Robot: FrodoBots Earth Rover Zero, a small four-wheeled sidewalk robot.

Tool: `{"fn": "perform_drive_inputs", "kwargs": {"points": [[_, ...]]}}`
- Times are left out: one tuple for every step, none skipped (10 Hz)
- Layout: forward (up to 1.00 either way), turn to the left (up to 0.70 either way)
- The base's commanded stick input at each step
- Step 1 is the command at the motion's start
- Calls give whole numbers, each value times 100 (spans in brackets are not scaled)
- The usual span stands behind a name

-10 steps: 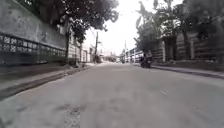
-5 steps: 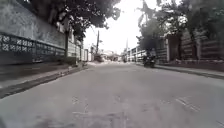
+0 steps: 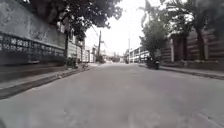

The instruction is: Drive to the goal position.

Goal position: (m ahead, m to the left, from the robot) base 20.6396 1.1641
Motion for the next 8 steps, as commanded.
{"fn": "perform_drive_inputs", "kwargs": {"points": [[100,1],[100,1],[100,1],[100,1],[100,1],[100,1],[100,1],[100,1]]}}
